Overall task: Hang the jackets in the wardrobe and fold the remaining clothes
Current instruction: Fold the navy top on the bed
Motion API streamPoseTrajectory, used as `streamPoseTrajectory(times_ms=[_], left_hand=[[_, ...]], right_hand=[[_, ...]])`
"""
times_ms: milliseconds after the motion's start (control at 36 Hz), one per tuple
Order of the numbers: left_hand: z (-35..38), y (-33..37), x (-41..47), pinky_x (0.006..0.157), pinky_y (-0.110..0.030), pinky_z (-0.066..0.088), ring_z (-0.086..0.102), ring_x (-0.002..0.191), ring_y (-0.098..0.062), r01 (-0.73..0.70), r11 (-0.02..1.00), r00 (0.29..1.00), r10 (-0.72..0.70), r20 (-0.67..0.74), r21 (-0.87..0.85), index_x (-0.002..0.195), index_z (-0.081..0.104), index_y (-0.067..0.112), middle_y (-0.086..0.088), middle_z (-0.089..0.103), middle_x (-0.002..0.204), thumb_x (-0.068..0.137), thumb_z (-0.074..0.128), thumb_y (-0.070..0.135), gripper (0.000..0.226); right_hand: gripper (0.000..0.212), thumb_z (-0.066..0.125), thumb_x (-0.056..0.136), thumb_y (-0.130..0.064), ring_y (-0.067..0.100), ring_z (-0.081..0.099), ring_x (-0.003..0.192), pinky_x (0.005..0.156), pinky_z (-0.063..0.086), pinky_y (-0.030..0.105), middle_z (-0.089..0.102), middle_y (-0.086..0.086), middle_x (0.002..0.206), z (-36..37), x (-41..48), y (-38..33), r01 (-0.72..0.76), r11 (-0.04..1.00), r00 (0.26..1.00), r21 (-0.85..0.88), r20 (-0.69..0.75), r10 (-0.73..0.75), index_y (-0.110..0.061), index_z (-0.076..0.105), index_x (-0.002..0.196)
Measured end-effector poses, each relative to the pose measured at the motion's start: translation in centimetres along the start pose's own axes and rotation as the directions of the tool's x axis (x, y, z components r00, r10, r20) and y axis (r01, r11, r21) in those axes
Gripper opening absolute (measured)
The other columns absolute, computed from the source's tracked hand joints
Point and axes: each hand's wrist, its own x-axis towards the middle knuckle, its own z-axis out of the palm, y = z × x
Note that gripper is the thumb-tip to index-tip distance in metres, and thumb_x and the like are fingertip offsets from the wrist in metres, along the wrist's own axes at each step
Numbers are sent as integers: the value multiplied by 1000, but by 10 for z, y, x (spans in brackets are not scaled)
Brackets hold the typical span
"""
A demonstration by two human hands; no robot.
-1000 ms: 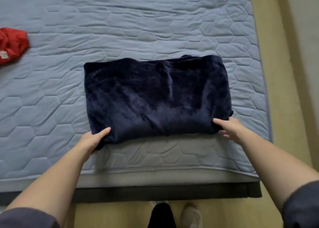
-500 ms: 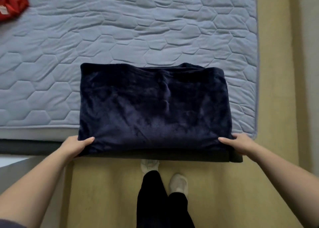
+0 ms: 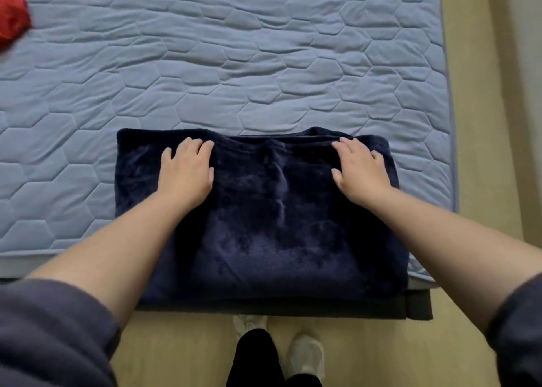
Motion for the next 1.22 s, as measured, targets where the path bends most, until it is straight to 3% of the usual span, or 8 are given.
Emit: streamPoseTrajectory(times_ms=[83,306,556,750,889,1000,1111,1222], left_hand=[[6,-9,32,109,-53,21,27,138,-26,-56,994,998,55,8,97,143,32,15,-9,33,148,94,52,30,55],[-5,-38,61,75,-45,34,59,81,-37,-223,967,941,247,-232,127,92,59,5,-18,58,86,85,66,21,19],[17,-23,79,78,-40,30,57,83,-35,-21,994,977,43,-208,108,86,58,9,-16,63,90,97,42,18,22],[5,-34,74,64,-37,22,34,54,-29,-14,1000,965,17,-262,12,89,62,1,-21,54,93,96,45,14,22],[0,-44,65,64,-41,30,51,65,-42,-41,999,968,47,-245,29,92,62,-2,-23,56,86,96,49,12,20],[-3,-43,66,68,-43,31,53,66,-40,-35,999,958,45,-282,39,85,58,-1,-22,58,83,96,49,13,20],[-5,-36,77,73,-43,30,55,80,-38,4,998,961,13,-277,63,85,57,1,-21,59,88,96,48,17,21],[-1,-11,72,98,-51,28,41,119,-34,200,978,966,-207,-152,-62,118,53,4,-19,48,125,94,47,21,30]], right_hand=[[54,50,95,-31,22,26,140,113,19,51,35,3,149,3,29,1,32,998,999,-56,0,-32,-18,31,144],[23,57,90,-26,32,52,108,87,31,42,59,13,110,-5,61,23,24,996,981,-80,-188,-39,-13,58,109],[30,37,100,-25,33,47,112,95,29,44,56,12,117,14,72,4,-107,988,968,-112,-239,77,-13,59,116],[31,59,88,-28,34,55,97,86,33,44,57,13,104,3,55,9,163,973,936,-163,-285,-204,-12,59,115],[37,71,79,-20,38,60,81,73,39,44,58,19,101,-8,46,29,185,961,951,-206,-208,-228,-9,63,113],[13,66,84,-15,36,59,66,67,37,43,61,17,86,-13,51,35,173,938,939,-300,-239,-249,-5,63,92],[15,51,94,-19,36,60,86,77,29,43,63,18,95,-17,73,40,-57,967,967,-250,-254,-9,-7,60,97],[29,49,93,-21,32,44,120,97,29,45,49,16,130,-6,69,12,-158,980,965,-120,-229,127,-10,54,119]])
